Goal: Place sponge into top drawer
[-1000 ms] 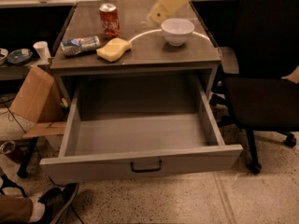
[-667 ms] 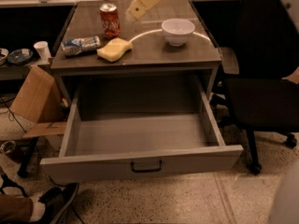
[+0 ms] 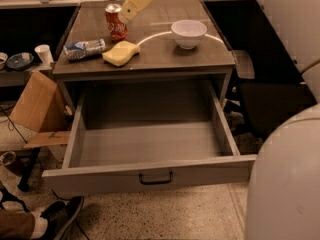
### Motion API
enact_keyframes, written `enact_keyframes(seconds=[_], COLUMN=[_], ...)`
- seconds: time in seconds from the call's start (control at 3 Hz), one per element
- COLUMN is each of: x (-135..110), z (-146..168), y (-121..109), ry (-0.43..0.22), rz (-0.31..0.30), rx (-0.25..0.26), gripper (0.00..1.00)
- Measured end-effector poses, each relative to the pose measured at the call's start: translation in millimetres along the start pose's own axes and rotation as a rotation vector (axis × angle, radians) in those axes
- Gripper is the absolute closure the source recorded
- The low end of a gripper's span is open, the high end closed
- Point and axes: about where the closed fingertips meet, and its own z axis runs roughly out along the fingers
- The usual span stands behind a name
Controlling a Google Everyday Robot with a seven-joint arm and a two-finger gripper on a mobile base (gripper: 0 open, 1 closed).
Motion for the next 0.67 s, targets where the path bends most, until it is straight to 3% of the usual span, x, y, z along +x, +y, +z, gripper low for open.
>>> enact_keyframes(seconds=[0.33, 0.67], x=[6.7, 23.3], z=[5.7, 35.3], y=[0.4, 10.5], ry=[-0.021, -0.067], rz=[0.029, 0.096], rx=[0.016, 0.009], gripper=[0.00, 0.00])
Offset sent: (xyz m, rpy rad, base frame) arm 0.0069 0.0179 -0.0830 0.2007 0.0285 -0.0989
